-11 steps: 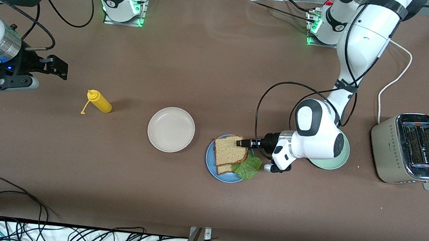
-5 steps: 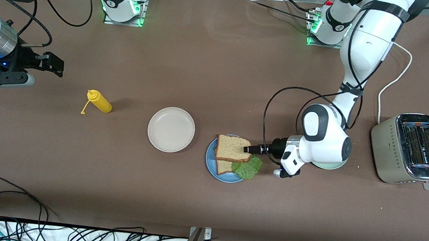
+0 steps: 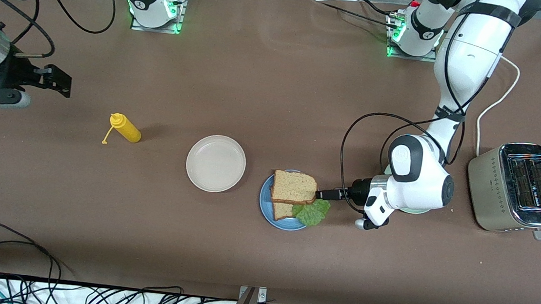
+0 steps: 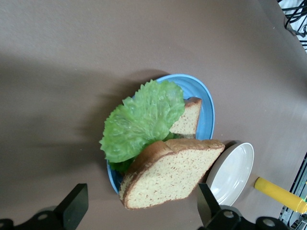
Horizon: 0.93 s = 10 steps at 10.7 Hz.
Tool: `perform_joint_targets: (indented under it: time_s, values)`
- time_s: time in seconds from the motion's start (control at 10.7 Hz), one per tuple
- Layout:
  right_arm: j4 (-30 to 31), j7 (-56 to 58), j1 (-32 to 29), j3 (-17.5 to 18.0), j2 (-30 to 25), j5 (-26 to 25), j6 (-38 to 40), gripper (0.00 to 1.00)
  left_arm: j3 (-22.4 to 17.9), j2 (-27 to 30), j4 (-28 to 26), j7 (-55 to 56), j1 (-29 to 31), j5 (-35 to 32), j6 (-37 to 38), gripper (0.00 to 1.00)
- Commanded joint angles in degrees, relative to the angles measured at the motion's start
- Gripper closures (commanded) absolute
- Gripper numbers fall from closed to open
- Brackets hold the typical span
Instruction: Make sandwich in blue plate with both arms
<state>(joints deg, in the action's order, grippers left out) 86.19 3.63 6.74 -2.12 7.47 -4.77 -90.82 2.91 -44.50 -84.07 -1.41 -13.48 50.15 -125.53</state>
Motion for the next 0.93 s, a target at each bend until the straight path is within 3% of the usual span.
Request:
perform_joint_targets:
  time_s: [0.0,0.37,0.84]
  values:
    - [-1.29,-0.46,-0.50,-0.52,-0.27,0.64,0.47,0.00,-2.99,1.96,-0.04,-0.61,0.48,1.35,4.84,0.00]
    - [-1.29,-0.46,-0.58,-1.75,-0.27,0.64,0.56,0.00,-7.74,6.35,-1.01,-0.35,0.74,-2.67,13.36,0.00]
    - [-1.29,-0.55,-0.58,-2.98,-0.27,1.26,0.47,0.00,-8.01,14.34,-1.01,0.09,1.18,-21.92,19.59,0.00]
